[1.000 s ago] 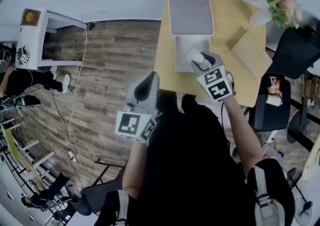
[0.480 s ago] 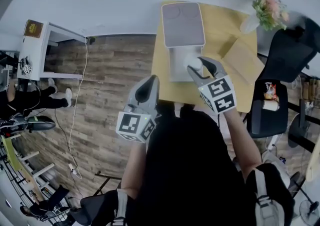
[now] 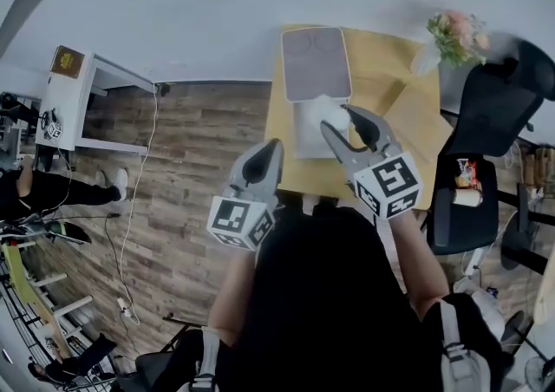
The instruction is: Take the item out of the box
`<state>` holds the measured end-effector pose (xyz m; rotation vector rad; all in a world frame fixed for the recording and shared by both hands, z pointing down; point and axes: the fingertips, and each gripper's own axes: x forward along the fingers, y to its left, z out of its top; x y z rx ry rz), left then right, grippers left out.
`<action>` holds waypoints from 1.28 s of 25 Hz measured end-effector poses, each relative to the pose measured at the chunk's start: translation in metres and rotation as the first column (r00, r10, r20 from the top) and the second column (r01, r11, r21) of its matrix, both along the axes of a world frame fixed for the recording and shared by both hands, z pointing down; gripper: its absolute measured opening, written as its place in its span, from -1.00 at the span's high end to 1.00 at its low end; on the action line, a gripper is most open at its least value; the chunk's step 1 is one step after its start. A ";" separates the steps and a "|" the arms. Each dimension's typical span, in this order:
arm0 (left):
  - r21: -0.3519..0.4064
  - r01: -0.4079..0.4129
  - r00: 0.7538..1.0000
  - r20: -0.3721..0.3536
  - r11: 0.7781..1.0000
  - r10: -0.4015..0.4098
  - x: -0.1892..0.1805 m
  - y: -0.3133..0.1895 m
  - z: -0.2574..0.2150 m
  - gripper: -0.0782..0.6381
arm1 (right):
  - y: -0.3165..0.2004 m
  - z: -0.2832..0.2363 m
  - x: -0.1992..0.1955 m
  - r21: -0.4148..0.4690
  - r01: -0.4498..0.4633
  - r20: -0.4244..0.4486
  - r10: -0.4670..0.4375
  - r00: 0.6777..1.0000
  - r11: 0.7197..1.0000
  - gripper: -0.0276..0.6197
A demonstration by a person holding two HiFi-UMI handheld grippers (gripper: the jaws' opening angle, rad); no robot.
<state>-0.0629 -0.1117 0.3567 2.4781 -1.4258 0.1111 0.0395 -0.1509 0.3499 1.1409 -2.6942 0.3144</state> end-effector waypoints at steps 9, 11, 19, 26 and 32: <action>0.022 -0.004 1.000 -0.015 1.000 0.005 0.002 0.000 -0.012 0.76 | 0.013 -0.035 -0.006 0.043 0.057 0.122 -0.062 0.991 0.997 0.35; 0.020 -0.003 1.000 -0.018 1.000 0.003 0.002 0.001 -0.013 0.76 | 0.017 -0.036 -0.008 0.059 0.085 0.110 -0.091 0.990 0.995 0.35; 0.020 -0.005 1.000 -0.019 1.000 0.005 0.005 0.001 -0.013 0.76 | 0.024 -0.028 -0.008 0.057 0.106 0.113 -0.112 0.987 0.993 0.37; 0.021 -0.011 1.000 -0.024 1.000 0.011 0.009 -0.002 -0.011 0.76 | 0.024 -0.020 -0.001 0.060 0.094 0.082 -0.099 0.992 0.994 0.38; 0.019 -0.019 0.999 -0.026 1.000 0.019 0.014 -0.004 -0.010 0.76 | 0.023 -0.017 0.006 0.054 0.080 0.086 -0.085 0.993 0.995 0.39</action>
